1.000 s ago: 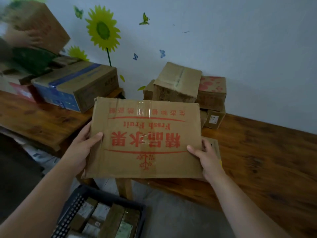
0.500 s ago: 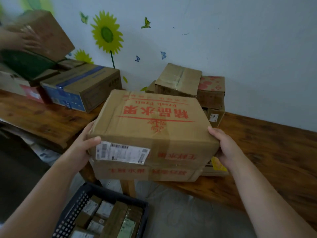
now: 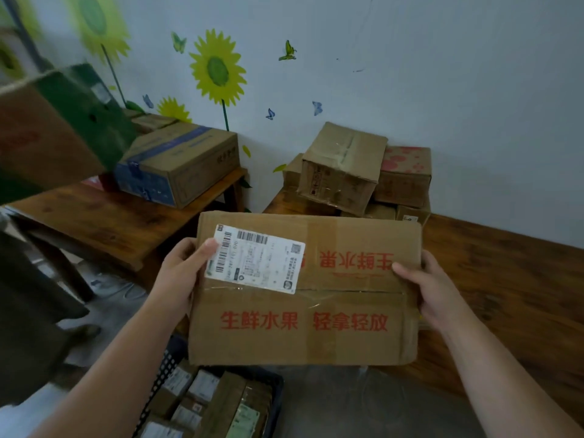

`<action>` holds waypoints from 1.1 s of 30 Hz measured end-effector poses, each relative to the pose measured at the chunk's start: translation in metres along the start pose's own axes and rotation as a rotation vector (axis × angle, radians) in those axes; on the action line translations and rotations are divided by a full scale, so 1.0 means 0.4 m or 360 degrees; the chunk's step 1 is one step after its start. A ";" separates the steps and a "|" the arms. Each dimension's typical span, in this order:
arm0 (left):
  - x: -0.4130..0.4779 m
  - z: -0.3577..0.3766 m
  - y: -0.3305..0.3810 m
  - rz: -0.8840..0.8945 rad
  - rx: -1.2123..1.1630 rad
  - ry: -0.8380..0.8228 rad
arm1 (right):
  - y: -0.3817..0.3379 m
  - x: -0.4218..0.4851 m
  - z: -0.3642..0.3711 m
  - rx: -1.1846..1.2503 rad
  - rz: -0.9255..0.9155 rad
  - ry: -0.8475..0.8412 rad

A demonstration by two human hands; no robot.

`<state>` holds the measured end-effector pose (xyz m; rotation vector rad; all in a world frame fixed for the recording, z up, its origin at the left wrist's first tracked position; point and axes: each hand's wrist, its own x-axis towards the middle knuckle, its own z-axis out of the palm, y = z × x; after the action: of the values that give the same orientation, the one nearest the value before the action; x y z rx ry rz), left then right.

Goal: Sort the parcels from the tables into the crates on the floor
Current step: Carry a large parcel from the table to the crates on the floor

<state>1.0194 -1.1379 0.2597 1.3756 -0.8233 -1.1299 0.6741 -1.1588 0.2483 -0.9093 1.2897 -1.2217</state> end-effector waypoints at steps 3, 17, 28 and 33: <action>0.000 0.004 0.000 -0.0050 -0.0101 -0.0105 | 0.002 -0.006 0.005 0.0082 0.0035 0.0004; 0.019 0.023 0.078 -0.0144 0.0264 -0.0282 | -0.011 -0.069 0.024 0.0081 0.0063 0.0094; -0.274 0.137 0.070 -0.0024 0.0281 -0.0457 | 0.006 -0.380 -0.189 0.0209 -0.0005 0.0243; -0.468 0.233 -0.024 -0.0093 0.0327 -0.0629 | 0.049 -0.597 -0.379 0.0254 -0.0007 0.0381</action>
<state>0.8743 -0.9900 0.2893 1.3684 -1.2165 -1.4194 0.5562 -0.9009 0.2581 -0.6662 1.3548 -1.4482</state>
